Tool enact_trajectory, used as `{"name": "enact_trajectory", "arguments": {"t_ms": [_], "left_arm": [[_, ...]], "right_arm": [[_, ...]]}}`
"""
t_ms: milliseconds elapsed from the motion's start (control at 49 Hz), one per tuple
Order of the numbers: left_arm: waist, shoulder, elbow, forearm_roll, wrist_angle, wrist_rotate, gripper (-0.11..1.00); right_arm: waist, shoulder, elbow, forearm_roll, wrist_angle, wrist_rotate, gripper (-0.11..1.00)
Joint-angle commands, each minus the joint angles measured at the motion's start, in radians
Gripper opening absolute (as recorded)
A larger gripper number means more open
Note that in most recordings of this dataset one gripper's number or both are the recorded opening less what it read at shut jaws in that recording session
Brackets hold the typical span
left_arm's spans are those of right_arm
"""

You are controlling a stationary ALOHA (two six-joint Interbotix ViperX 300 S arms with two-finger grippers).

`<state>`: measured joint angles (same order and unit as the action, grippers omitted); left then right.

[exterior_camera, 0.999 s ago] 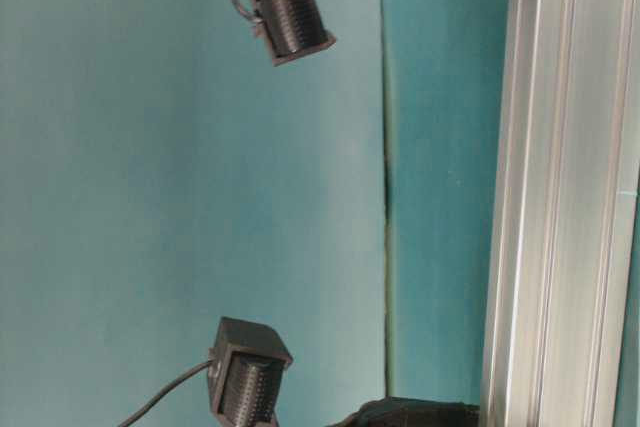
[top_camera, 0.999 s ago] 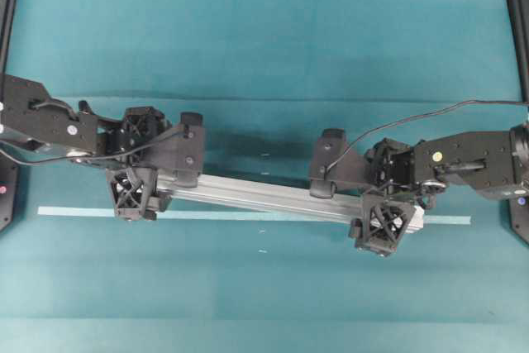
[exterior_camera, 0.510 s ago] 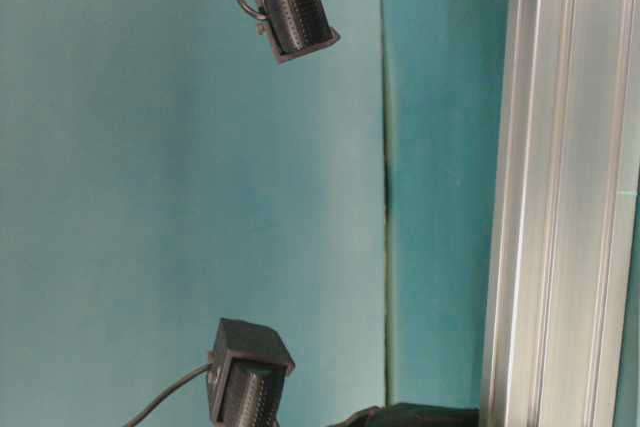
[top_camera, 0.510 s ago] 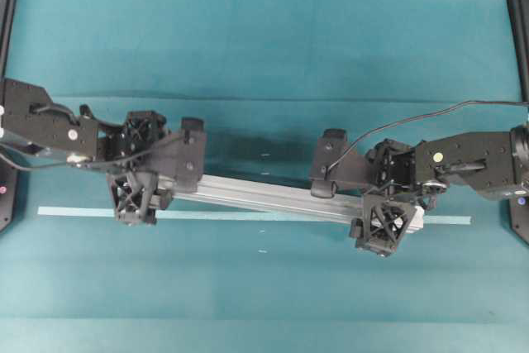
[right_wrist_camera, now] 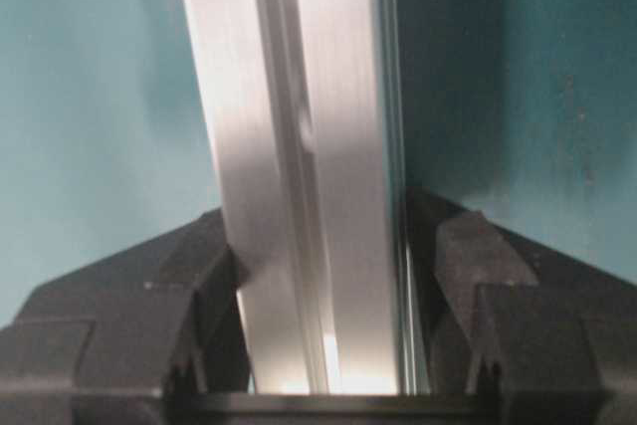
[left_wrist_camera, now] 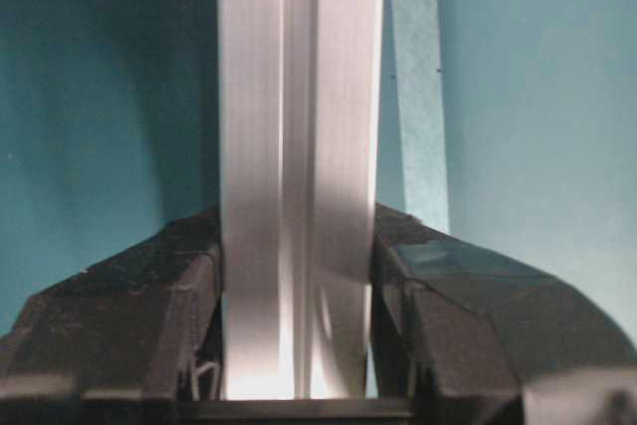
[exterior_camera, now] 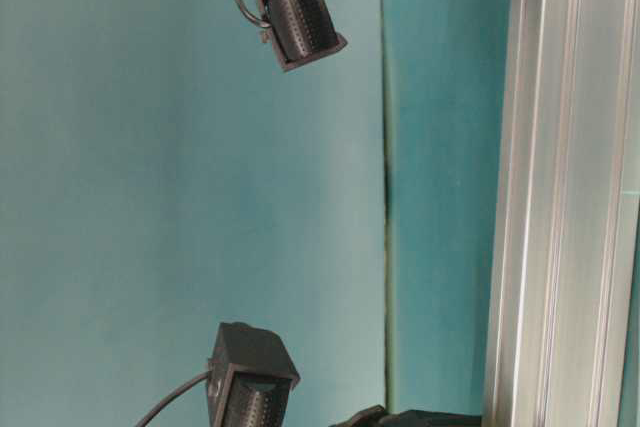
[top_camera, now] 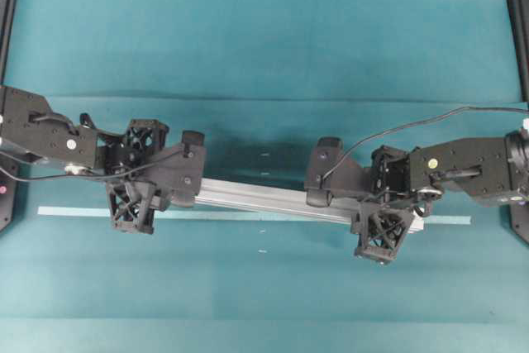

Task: Lift the metal rail with both hands.
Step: 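Lift the rail upward with both grippers together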

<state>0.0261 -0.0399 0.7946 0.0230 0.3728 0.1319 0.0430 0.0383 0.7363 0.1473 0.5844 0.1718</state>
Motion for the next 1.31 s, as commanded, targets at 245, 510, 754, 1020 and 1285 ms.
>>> {"name": "enact_trajectory", "arguments": {"t_ms": [245,510,754,1020,1285], "left_arm": [[-0.003,-0.011,-0.008,-0.002,-0.011,0.032,0.3],[0.014,-0.055,-0.035,-0.002,0.031,0.028,0.3],[0.028,-0.156,-0.115,0.0,0.238,0.035,0.3],[0.031,-0.276,-0.21,-0.002,0.422,0.029,0.3],[0.029,-0.339,-0.408,-0.002,0.707,0.018,0.3]], "right_arm": [[-0.018,0.005,-0.009,0.005,-0.003,0.008,0.46],[-0.051,-0.041,-0.044,0.011,0.052,0.008,0.46],[-0.075,-0.118,-0.144,0.011,0.229,0.006,0.46],[-0.095,-0.207,-0.284,0.011,0.43,0.0,0.46],[-0.12,-0.252,-0.462,0.011,0.663,-0.009,0.46]]}}
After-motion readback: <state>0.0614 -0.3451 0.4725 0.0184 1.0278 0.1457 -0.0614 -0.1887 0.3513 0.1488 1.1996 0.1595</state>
